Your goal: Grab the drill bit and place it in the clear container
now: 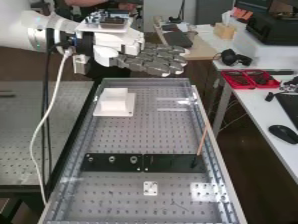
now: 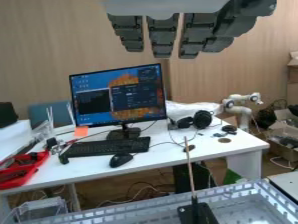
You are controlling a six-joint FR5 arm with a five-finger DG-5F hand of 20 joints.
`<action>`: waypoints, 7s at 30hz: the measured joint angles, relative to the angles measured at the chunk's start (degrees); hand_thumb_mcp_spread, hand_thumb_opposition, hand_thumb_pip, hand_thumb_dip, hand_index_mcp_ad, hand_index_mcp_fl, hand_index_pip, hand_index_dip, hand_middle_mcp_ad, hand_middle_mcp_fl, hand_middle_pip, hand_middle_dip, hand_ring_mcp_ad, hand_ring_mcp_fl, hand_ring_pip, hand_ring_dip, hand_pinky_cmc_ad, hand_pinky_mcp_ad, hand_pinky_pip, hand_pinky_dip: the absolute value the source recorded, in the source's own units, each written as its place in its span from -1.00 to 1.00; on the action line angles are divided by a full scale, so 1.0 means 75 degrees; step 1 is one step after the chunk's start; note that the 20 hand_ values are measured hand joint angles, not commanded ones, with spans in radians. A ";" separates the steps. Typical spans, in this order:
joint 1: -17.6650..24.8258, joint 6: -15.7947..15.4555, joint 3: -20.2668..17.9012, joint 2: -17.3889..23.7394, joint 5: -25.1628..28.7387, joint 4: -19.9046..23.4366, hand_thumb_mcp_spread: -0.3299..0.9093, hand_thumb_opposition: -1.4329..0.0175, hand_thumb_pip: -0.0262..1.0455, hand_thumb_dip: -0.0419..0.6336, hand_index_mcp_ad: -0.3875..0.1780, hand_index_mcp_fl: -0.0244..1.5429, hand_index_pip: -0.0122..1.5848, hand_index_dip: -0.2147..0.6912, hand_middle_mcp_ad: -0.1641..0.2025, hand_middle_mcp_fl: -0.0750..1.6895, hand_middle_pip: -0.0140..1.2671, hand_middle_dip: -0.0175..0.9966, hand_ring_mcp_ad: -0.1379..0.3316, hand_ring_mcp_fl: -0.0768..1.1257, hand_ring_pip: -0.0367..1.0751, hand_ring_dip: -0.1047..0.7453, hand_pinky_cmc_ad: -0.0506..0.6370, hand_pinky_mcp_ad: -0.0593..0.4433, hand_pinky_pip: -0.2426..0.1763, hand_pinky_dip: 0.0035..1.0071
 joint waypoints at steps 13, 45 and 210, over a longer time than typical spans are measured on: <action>-0.0203 0.0718 -0.0940 -0.0712 0.0356 0.1698 -0.22 0.19 -0.50 -0.84 0.62 -0.94 -0.90 -0.32 0.31 -0.91 -0.81 -0.91 0.31 -0.86 -0.80 -0.76 -0.48 -0.29 -0.08 -0.59; -0.0978 0.0657 0.0536 -0.2782 -0.0164 0.1561 0.15 -0.18 0.38 -0.13 0.38 -0.51 -0.02 -0.14 0.48 -0.82 -0.77 -0.80 0.55 -0.86 -0.78 -0.75 -0.35 -0.10 -0.27 -0.38; -0.1933 -0.0381 0.1770 -0.4045 -0.2881 0.2255 0.35 -0.20 0.18 -0.17 -0.06 -0.34 0.34 -0.30 0.30 -0.65 -0.80 -0.57 0.37 -0.79 -0.74 -0.72 0.08 -0.15 -0.04 -0.63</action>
